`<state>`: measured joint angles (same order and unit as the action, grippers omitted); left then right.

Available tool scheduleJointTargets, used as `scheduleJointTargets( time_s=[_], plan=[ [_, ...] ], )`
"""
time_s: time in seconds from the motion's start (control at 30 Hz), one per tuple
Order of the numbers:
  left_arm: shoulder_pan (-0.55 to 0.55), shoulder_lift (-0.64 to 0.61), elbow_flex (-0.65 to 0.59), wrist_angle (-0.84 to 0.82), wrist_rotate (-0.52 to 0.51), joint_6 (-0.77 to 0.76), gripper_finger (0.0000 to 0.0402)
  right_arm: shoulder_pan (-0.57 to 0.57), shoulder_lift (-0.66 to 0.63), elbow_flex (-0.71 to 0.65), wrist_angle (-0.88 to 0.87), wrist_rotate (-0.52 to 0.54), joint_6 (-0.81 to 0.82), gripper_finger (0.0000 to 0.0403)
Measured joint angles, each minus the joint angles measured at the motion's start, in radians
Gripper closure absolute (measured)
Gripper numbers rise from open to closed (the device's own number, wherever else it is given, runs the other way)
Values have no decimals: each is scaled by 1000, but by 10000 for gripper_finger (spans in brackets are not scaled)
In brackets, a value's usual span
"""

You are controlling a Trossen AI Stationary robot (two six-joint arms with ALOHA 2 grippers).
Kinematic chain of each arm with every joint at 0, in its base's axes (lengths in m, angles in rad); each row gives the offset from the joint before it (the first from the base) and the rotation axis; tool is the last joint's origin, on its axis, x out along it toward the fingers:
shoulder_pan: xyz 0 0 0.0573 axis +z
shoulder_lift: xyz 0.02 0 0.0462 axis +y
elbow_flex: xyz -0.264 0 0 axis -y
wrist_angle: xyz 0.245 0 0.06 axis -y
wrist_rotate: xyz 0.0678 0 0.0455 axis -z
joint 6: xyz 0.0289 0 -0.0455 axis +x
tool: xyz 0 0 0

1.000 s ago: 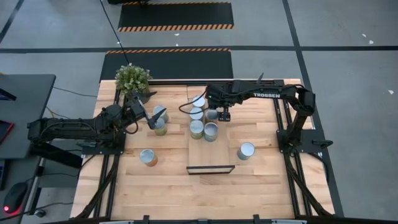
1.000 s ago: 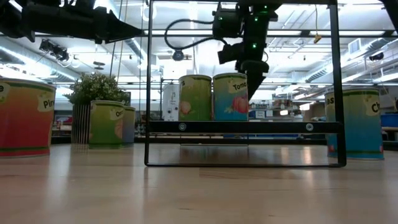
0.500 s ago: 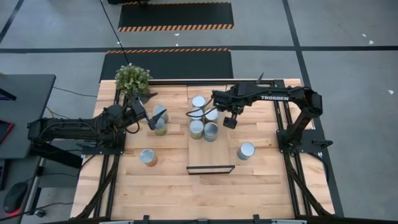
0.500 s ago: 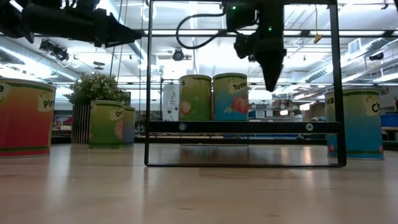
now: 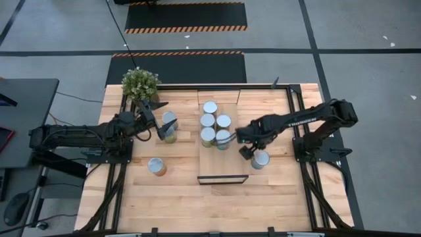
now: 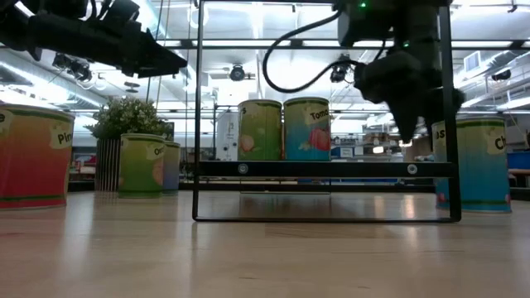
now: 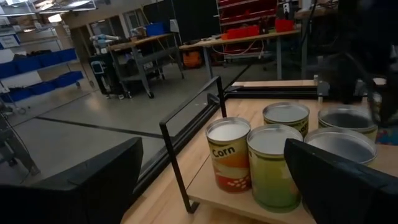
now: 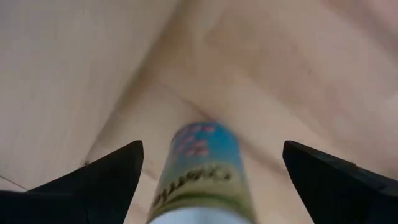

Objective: Pick and place cans onto a shelf
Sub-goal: Put the canned cherries on the shelf

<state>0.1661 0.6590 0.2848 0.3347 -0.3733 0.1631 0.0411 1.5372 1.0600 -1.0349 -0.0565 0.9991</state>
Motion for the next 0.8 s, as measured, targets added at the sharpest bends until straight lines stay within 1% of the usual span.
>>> scheduleJointTargets(
  time_s=[0.23,0.43,0.6,0.8],
  plan=[
    [1,0,0,-5,-4,23,6,77,11,0,-3,-29,163,10],
    [1,0,0,-3,-10,49,5,131,17,0,-32,-54,252,10],
    [1,0,0,2,-19,58,6,168,16,0,-65,-76,295,10],
    [1,0,0,3,-19,58,5,193,16,-31,-66,-94,284,18]
  ],
)
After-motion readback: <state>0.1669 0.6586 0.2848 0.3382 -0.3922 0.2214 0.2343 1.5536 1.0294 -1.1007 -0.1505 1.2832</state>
